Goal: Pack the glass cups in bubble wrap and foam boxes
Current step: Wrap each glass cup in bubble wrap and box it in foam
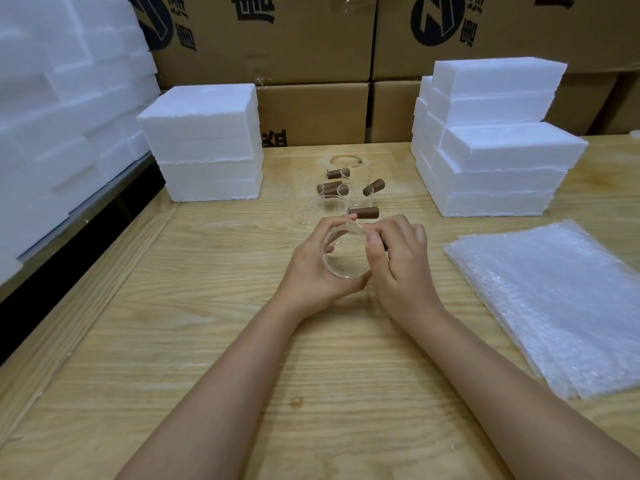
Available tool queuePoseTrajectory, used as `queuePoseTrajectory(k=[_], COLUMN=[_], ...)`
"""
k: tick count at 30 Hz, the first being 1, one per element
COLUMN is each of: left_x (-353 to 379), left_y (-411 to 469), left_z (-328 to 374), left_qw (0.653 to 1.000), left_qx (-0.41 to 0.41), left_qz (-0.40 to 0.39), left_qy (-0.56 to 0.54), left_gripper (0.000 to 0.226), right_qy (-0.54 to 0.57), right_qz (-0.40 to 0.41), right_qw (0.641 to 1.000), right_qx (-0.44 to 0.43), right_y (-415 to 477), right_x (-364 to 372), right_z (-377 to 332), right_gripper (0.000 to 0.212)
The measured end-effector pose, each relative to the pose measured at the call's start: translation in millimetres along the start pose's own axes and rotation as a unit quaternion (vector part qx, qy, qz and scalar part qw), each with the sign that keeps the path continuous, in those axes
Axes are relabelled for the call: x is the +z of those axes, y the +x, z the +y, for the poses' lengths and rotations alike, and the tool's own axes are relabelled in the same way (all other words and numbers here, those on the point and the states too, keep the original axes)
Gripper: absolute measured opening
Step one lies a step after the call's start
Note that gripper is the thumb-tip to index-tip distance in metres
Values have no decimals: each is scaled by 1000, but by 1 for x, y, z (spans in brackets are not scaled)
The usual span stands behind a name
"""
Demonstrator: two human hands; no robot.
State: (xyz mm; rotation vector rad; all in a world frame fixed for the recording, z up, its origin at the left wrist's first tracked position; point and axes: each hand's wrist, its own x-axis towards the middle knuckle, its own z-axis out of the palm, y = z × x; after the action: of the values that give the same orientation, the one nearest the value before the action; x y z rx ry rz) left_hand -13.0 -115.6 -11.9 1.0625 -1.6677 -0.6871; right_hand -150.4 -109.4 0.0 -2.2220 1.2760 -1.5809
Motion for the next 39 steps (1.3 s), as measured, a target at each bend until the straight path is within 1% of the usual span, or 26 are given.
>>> queuePoseTrajectory(k=[3,6,8,10,14,18,20,23,26,30,34,36,39], left_x=[3,5,5,3,1,-1,-1,-1,-2,0,3,3,2], left_y=[-2,-5,-7,-8,-8,-6,-5,-3,-4,-4,-5,-6,-7], left_z=[2,3,5,7,9,8,9,10,12,9,7,7,8], left_qw=[1000,998,995,994,996,996,996,996,995,992,985,983,985], left_qx=[-1,-11,-21,-14,-15,-14,-11,-5,18,67,113,111,87], left_qz=[5,-5,-8,-15,-36,-34,-38,-42,-37,-16,4,3,5], left_qy=[30,63,93,108,86,86,78,81,92,108,127,146,149], left_gripper=[71,73,73,72,68,70,70,80,84,81,80,83,85], right_qy=[12,35,32,15,-38,-54,-54,-46,-32,-22,-9,-3,-1], right_qz=[10,28,37,45,91,126,135,147,163,146,106,82,62], right_qw=[1000,997,995,994,993,990,989,988,986,989,994,995,995], right_qx=[11,60,84,97,65,35,20,-3,-14,-5,28,51,79], right_y=[-2,-4,-5,-5,-2,-1,-2,-2,-1,-3,-3,-3,-2], right_x=[0,-2,-3,-4,-6,-8,-8,-8,-6,-4,-4,-5,-5], right_z=[5,9,11,11,8,7,8,9,9,12,15,18,20], right_gripper=[43,49,42,36,34,32,30,25,19,14,16,19,22])
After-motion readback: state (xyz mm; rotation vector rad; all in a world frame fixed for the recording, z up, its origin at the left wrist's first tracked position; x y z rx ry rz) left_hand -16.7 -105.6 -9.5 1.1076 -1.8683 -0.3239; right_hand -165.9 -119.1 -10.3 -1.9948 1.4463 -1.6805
